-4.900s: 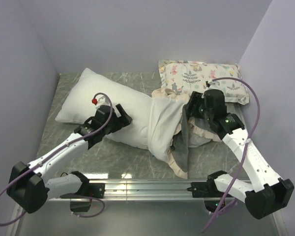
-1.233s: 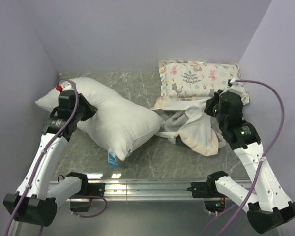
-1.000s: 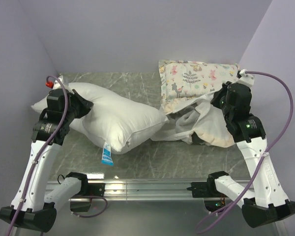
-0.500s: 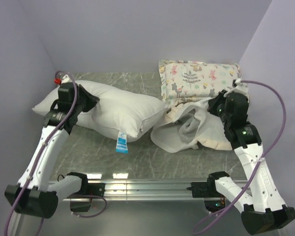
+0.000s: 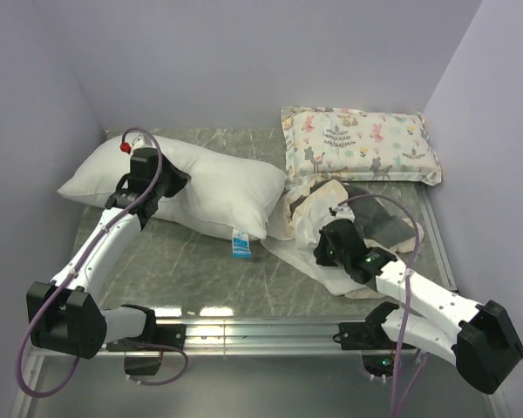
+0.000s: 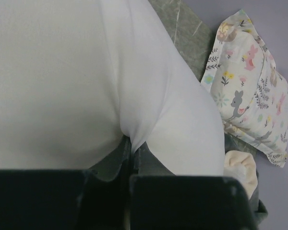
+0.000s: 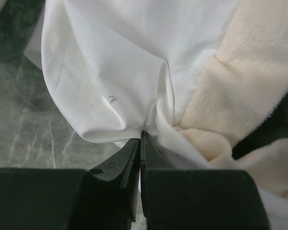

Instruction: Remove the pillowcase from the pillow

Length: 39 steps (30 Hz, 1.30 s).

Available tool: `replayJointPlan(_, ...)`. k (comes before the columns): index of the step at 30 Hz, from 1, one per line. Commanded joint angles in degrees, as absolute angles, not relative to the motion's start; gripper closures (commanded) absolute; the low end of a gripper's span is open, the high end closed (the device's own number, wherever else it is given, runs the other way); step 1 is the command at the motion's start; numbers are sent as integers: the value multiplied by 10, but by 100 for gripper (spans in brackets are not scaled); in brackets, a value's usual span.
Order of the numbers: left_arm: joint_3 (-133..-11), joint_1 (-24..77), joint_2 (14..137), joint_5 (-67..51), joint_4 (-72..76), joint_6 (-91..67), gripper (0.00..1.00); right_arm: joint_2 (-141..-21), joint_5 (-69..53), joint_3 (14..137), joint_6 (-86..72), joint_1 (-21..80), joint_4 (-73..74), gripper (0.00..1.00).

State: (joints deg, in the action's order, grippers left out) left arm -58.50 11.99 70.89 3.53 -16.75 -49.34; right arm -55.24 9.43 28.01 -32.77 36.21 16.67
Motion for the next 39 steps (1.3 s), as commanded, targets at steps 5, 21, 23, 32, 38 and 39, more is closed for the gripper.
replayJointPlan(5, -546, 182, 693, 52, -108, -510, 99, -506, 107, 334, -333, 374, 162, 47)
replayJointPlan(21, -566, 292, 511, 113, -256, -433, 2, -436, 139, 584, -255, 374, 278, 3)
replayJointPlan(23, -556, 294, 498, 126, -272, -419, 2, -449, 129, 601, -253, 374, 273, 3)
replayJointPlan(32, -504, 294, 402, 122, -272, -392, 1, -461, 113, 566, -260, 374, 246, 1)
replayJointPlan(38, -480, 294, 366, 113, -258, -379, 1, -457, 134, 544, -259, 374, 249, 0)
replayJointPlan(39, -482, 294, 366, 111, -256, -378, 0, -459, 131, 544, -258, 374, 248, 0)
